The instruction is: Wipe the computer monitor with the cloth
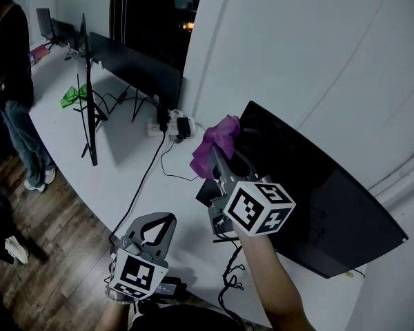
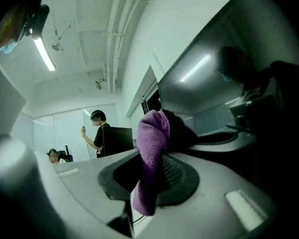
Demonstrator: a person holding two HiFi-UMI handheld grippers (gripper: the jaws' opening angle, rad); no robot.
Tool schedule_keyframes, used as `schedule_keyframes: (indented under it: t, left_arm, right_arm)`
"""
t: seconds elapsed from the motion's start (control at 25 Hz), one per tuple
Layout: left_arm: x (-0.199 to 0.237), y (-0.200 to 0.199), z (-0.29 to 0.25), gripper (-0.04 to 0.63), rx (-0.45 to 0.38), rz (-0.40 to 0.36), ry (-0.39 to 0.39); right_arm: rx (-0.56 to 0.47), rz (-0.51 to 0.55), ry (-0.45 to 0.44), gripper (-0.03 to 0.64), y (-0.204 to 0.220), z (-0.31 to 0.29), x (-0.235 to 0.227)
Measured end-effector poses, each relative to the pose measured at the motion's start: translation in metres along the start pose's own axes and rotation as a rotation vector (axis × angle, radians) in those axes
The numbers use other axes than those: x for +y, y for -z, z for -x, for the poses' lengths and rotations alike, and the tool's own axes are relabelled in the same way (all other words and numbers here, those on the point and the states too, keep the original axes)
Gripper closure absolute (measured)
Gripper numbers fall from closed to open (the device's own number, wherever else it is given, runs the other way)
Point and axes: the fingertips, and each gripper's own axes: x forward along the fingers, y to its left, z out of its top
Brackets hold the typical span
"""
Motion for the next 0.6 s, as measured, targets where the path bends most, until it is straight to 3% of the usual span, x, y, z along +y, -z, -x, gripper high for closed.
schedule_keyframes:
  t: [0.6]
  left_arm:
    - [-0.011, -0.008, -0.006, 0.589, -0.016, -0.019, 0.031]
  right_arm:
    - [-0.087, 0.015, -0.035, 0.548, -0.053, 0.005, 0.011]
